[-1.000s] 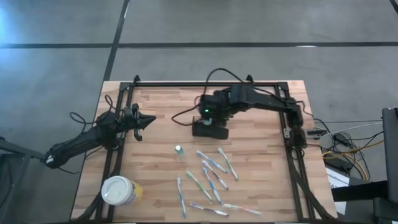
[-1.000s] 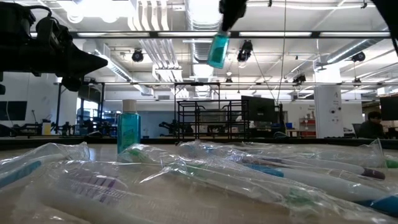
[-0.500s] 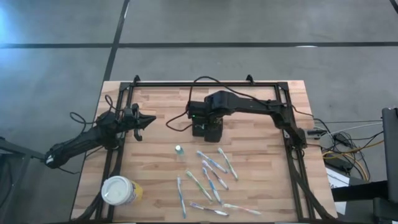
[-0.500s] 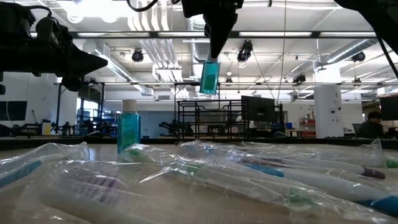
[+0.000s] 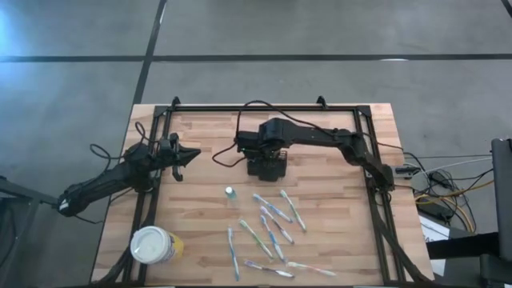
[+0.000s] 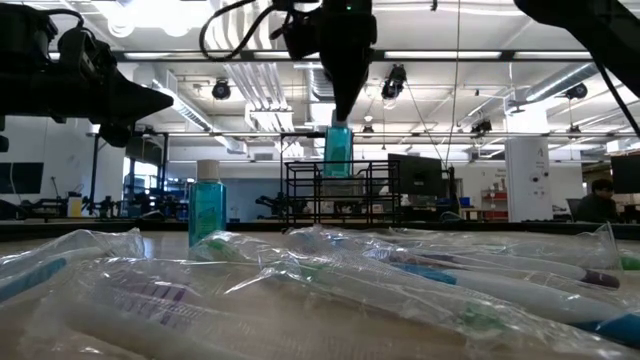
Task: Pick & Place toothbrushing station
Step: Put the bottom mouthwash into the wire organizer
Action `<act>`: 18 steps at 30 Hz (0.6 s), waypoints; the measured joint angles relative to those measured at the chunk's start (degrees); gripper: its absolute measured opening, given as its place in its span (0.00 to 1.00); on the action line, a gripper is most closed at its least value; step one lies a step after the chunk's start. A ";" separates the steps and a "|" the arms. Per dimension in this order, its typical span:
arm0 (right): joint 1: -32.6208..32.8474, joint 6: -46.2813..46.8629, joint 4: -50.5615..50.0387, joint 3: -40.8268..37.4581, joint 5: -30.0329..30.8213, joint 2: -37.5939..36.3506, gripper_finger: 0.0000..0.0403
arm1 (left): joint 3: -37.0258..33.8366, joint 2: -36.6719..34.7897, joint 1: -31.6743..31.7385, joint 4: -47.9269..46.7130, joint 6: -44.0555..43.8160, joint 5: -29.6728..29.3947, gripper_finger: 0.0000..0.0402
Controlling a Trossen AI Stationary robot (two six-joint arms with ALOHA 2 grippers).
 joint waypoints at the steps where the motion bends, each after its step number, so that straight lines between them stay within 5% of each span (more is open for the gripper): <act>1: 0.00 -0.05 0.00 -0.02 -0.08 0.15 0.23 | 0.00 0.00 0.00 -0.01 0.05 0.00 0.03; 18: -0.28 1.76 2.87 -1.44 -1.20 2.64 0.23 | 0.00 0.14 -0.01 -0.02 1.12 0.00 0.03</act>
